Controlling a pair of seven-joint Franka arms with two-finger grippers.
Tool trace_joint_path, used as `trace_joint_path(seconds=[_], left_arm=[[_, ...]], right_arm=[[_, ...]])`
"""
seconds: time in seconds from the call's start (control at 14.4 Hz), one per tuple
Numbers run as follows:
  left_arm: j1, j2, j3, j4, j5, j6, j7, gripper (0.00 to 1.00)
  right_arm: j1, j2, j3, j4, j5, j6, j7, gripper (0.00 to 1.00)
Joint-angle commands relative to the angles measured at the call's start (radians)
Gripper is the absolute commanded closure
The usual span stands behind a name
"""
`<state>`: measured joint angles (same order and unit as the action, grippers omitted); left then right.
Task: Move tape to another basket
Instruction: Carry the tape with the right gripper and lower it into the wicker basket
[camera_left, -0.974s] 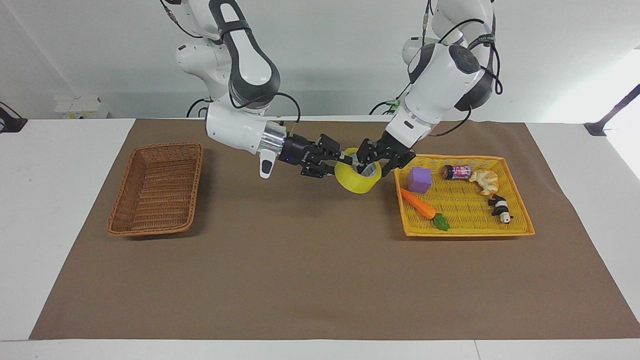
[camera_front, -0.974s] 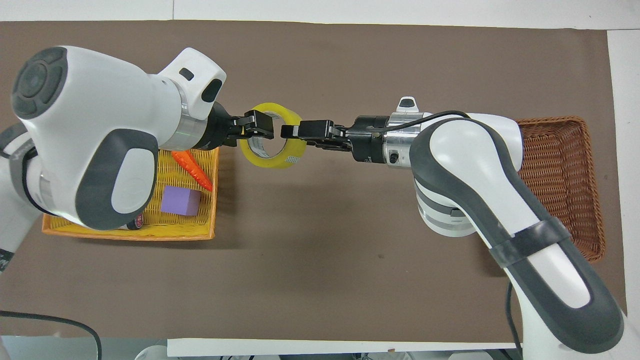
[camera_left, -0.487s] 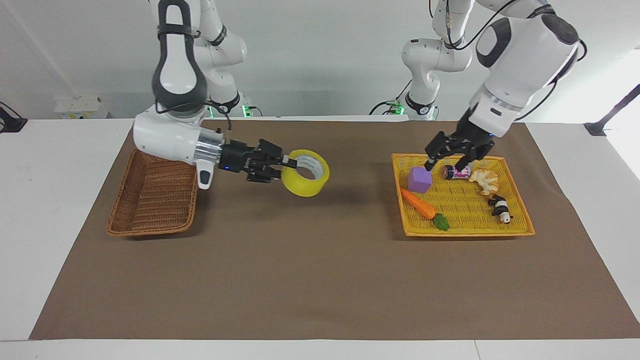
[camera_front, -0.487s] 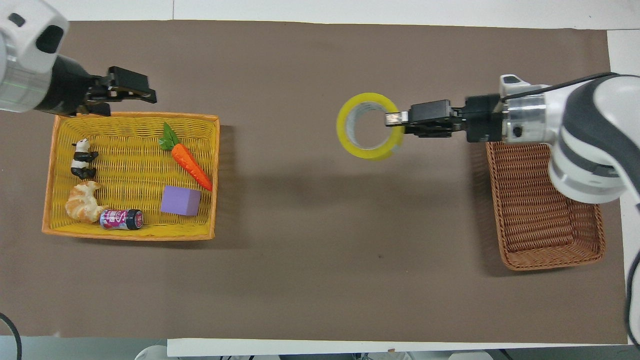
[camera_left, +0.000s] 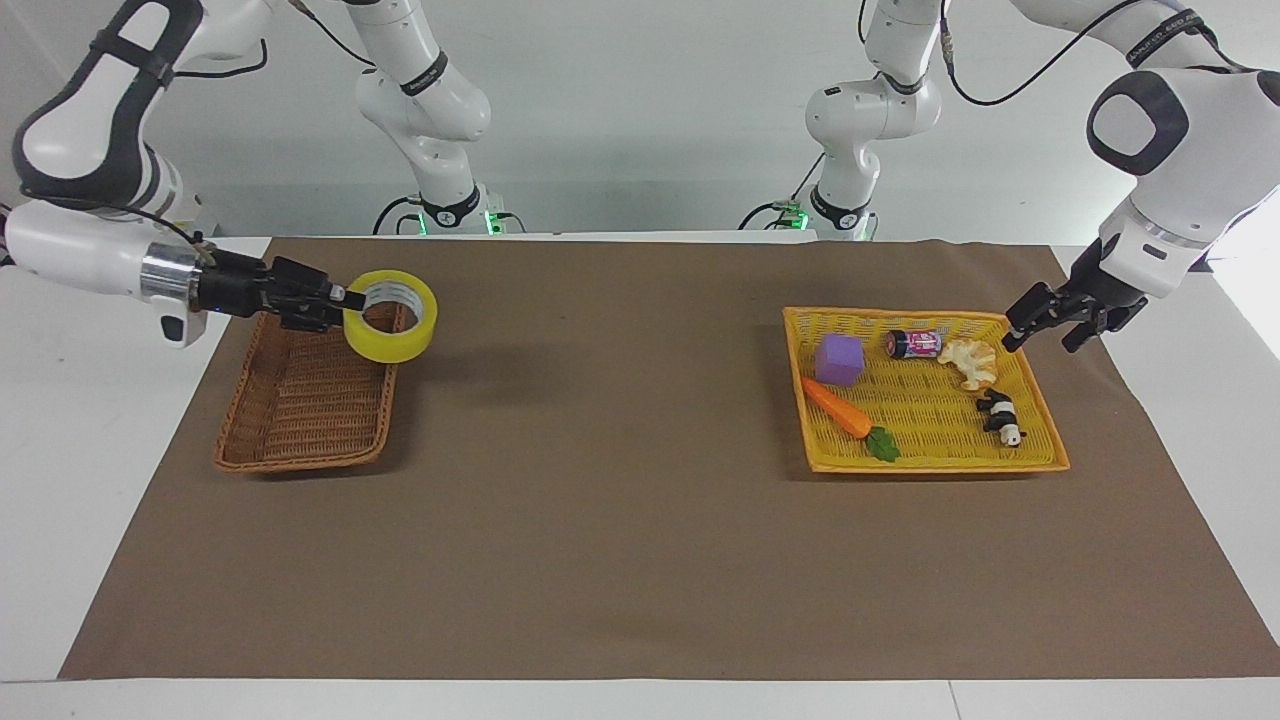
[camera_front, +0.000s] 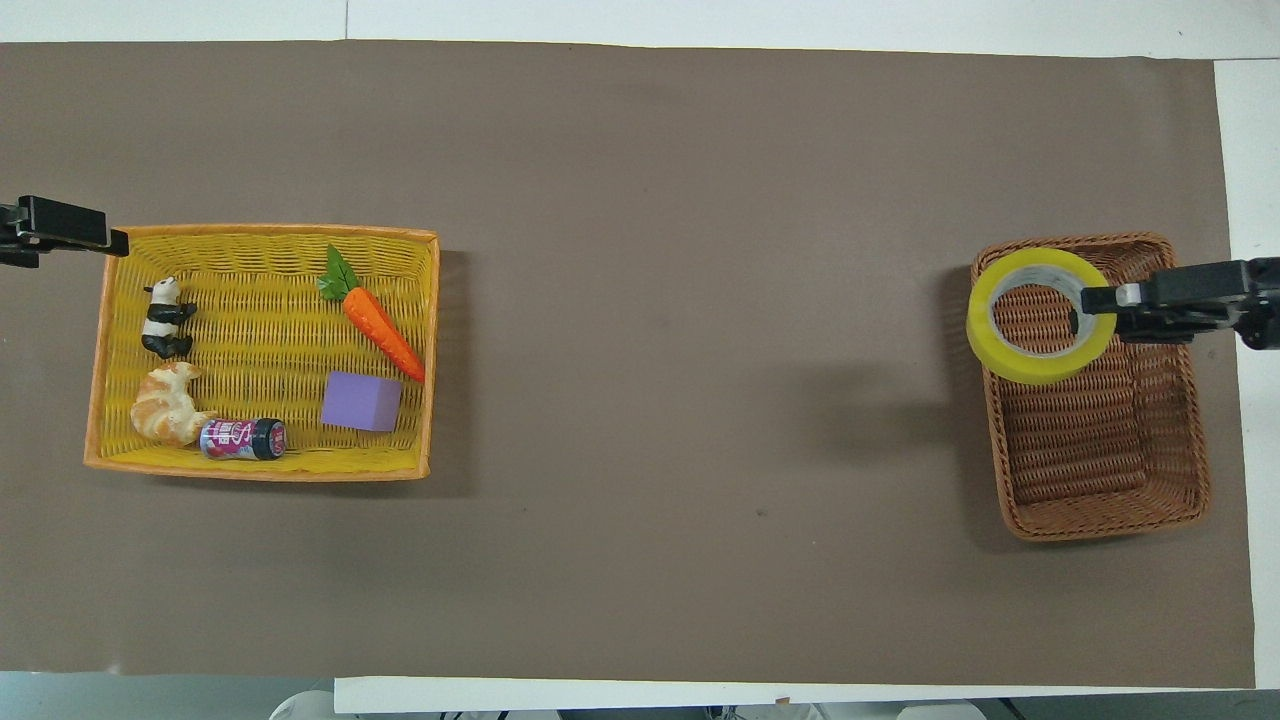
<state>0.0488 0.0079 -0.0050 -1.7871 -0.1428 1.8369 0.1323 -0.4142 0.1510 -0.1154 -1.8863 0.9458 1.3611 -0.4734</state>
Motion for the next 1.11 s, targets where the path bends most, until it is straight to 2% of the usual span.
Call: trace_joint_path(seconds=[0.0,0.07,0.21,0.35,0.7,1.04], left_arm=[[-0.003,-0.036,-0.009,-0.034,0.026,-0.018,0.017,0.0],[-0.001,-0.036,-0.009,-0.034,0.026,-0.019,0.017,0.0],[0.002,-0.036,-0.007,-0.031,0.032,-0.018,0.018,0.0],[-0.004,-0.026,-0.009,0.015,0.095,-0.037,0.02,0.0],[-0.012,-0.016,-0.02,0.096,0.104,-0.169,0.017,0.0],[-0.046,-0.016,-0.02,0.104,0.14,-0.203,0.013,0.0]], right_arm=[[-0.075,0.099,0.019,0.081,-0.099,-0.052,-0.118,1.0],[-0.104,0.151,0.019,0.082,-0.119,-0.059,-0.207,1.0],[-0.106,0.179,0.02,0.082,-0.194,-0.024,-0.306,1.0],[-0.106,0.229,0.019,0.078,-0.203,-0.011,-0.381,1.0],[-0.11,0.231,0.019,0.064,-0.283,0.001,-0.419,1.0],[-0.106,0.225,0.019,0.01,-0.337,0.101,-0.49,1.0]])
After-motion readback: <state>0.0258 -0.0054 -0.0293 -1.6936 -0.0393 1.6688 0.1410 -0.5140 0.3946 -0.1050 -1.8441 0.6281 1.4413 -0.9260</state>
